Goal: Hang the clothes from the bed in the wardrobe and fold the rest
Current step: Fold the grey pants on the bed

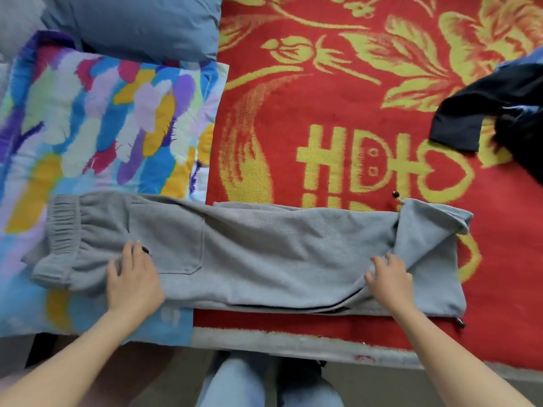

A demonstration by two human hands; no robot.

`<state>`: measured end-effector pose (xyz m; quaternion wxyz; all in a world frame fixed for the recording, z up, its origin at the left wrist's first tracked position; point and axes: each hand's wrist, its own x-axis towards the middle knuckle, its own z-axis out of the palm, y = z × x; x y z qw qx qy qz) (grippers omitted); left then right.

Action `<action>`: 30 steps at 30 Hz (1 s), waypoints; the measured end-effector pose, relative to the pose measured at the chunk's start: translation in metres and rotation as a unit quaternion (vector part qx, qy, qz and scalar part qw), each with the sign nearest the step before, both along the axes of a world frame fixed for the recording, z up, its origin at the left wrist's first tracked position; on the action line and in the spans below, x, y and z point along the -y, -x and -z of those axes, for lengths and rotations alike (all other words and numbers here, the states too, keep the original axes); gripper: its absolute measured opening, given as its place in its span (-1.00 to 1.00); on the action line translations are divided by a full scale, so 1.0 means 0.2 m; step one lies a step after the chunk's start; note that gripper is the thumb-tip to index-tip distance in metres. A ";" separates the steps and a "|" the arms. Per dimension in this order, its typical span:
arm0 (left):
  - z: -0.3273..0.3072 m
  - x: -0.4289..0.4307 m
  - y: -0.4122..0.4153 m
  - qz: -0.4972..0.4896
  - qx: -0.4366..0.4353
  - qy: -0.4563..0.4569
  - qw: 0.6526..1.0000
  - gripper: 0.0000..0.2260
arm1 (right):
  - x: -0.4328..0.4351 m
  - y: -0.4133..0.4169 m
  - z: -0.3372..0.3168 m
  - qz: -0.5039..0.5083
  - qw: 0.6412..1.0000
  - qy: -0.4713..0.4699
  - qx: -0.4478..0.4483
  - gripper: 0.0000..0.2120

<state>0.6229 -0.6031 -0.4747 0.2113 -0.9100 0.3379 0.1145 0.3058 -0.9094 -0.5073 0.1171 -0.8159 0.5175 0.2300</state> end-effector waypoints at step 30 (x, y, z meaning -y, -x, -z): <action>0.35 1.11 1.00 0.263 -0.280 -0.126 0.914 -0.42 | 0.12 0.64 0.15 0.383 0.902 0.030 0.196 -0.10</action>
